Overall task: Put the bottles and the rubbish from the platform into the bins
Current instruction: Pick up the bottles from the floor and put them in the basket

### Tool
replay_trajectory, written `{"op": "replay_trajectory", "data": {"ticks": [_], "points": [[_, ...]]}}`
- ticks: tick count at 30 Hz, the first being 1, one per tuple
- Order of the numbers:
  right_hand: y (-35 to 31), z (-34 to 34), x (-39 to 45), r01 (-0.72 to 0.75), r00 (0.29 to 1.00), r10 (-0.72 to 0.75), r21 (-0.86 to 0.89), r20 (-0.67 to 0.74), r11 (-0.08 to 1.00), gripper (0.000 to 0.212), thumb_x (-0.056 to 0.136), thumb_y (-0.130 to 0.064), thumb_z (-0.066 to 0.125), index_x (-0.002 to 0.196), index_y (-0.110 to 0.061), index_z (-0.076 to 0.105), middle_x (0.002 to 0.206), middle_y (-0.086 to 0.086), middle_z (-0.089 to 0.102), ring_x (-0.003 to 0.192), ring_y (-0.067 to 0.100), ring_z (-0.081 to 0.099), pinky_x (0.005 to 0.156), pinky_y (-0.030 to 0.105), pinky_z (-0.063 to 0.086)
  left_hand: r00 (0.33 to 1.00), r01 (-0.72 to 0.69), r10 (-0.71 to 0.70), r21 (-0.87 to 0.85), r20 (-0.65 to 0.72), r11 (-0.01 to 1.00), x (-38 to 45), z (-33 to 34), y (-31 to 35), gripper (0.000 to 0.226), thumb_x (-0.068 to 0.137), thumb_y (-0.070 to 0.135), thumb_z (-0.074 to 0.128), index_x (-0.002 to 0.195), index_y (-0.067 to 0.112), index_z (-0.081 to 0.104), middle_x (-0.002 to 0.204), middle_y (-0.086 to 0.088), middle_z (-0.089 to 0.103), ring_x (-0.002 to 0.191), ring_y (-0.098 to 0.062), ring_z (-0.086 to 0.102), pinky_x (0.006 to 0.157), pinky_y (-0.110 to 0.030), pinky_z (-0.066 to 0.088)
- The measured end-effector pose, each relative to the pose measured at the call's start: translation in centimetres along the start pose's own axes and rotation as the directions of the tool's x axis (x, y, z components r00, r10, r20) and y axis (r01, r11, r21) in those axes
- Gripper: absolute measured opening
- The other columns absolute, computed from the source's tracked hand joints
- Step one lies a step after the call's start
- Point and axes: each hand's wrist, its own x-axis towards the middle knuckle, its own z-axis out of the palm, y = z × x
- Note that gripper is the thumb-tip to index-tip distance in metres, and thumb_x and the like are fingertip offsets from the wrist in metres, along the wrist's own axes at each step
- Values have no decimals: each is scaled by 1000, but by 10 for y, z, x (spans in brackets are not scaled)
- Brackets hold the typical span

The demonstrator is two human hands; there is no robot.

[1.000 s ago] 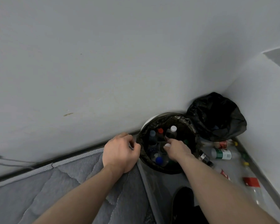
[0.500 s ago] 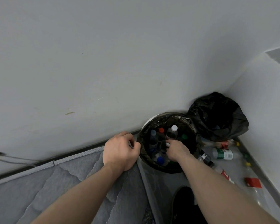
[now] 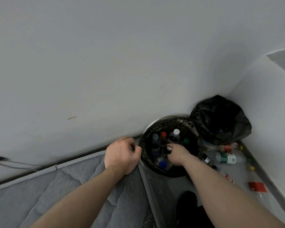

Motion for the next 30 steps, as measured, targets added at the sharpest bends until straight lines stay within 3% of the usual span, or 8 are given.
{"op": "replay_trajectory", "data": {"ticks": [5,9,12,14,18,23,30], "points": [[-16,-21,-46,118,982,-117,-8,-148,993,60,93,-22,53,152,-28,40,156,3,36,140,28,41,115,41,38,1000,-13,13,6,11,1000,-5,-8,4,25,82,46,48,71,25,59,90,13,60,81,-16,59,63,-32,46],[2,-39,-99,142,942,-163,-93,-293,985,60,96,-24,52,154,-27,37,162,-2,25,144,26,32,118,40,32,999,-53,53,10,14,999,-7,-13,7,23,87,44,50,80,28,65,105,16,60,97,-17,60,69,-32,45],[36,-55,-143,97,917,-139,-129,-373,987,61,95,-27,54,154,-28,36,165,-1,20,149,26,23,121,42,27,993,-106,103,72,50,992,-9,-16,8,26,92,43,49,96,31,72,126,15,57,119,-18,53,87,-37,49],[67,-64,-173,37,901,-96,-145,-424,989,63,94,-28,55,154,-28,36,165,2,20,149,28,23,122,42,26,983,-178,169,141,73,974,-7,-18,10,33,94,41,50,117,29,71,144,6,51,132,-23,45,104,-42,43],[133,-70,-232,-84,883,-22,-203,-470,976,68,90,-33,58,153,-28,35,164,4,24,149,28,24,121,43,28,939,-329,277,302,201,895,-5,-29,32,57,96,48,46,149,27,46,166,-5,23,148,-29,26,121,-45,23],[205,-71,-302,-209,853,119,-124,-508,970,67,93,-34,54,156,-27,31,164,5,23,149,30,25,121,43,27,863,-500,439,288,252,817,-26,-34,120,66,98,55,38,159,33,24,170,-2,4,154,-30,10,125,-46,11],[304,-51,-366,-343,807,319,45,-498,938,71,94,-32,57,158,-27,26,168,4,11,153,28,16,123,40,23,723,-673,626,92,294,734,-86,-28,269,63,97,54,41,155,31,34,169,-1,13,155,-28,13,126,-45,13]]}}
